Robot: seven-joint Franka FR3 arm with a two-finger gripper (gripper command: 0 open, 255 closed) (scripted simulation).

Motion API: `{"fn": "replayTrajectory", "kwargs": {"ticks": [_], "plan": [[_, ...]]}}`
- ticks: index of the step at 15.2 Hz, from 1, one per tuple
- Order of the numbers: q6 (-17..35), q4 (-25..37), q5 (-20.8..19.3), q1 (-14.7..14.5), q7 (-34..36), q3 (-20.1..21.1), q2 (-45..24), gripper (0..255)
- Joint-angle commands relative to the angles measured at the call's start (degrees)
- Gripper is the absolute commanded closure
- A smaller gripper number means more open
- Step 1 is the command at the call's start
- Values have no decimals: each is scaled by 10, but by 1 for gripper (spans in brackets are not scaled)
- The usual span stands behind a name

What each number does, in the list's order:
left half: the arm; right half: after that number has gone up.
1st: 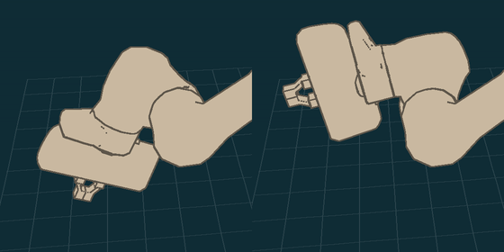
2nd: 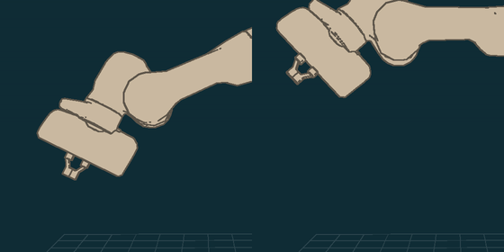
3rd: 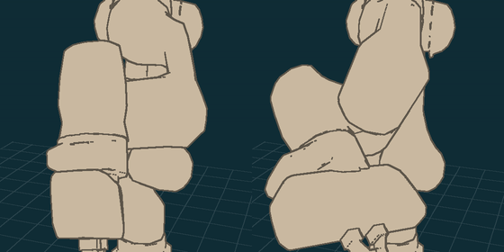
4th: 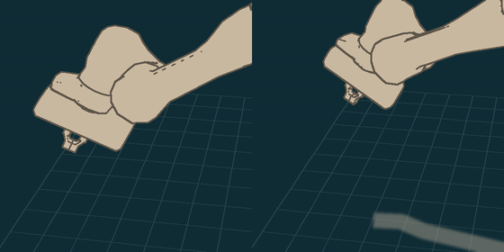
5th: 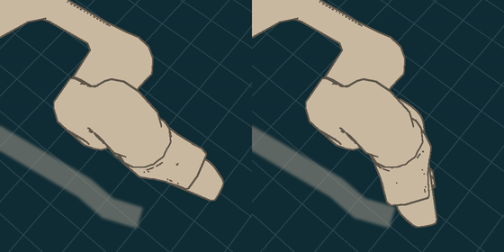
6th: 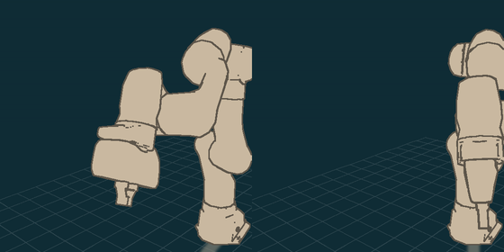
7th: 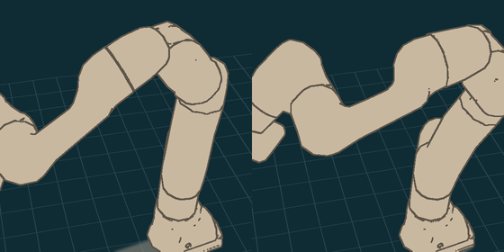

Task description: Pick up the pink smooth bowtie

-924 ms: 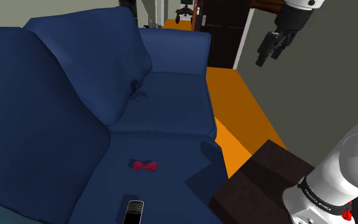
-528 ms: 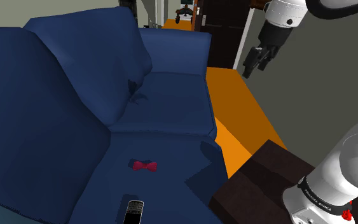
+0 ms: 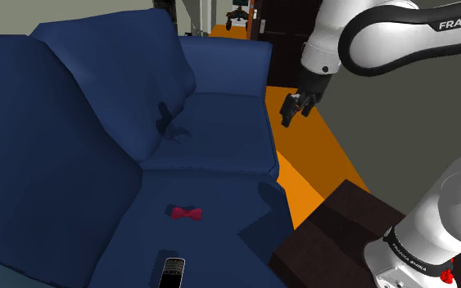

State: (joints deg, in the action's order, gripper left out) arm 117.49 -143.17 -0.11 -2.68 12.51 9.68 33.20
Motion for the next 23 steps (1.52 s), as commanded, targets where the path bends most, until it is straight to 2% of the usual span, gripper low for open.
{"fn": "replayTrajectory", "kwargs": {"ticks": [1,7,12,18,23], "plan": [[30,-2,5,-5,14,13,-30,0],[128,0,6,-12,56,50,-139,0],[201,22,-13,-14,99,79,-243,0],[271,73,-70,-23,168,100,-378,0],[309,134,-127,-51,227,93,-492,0]]}}
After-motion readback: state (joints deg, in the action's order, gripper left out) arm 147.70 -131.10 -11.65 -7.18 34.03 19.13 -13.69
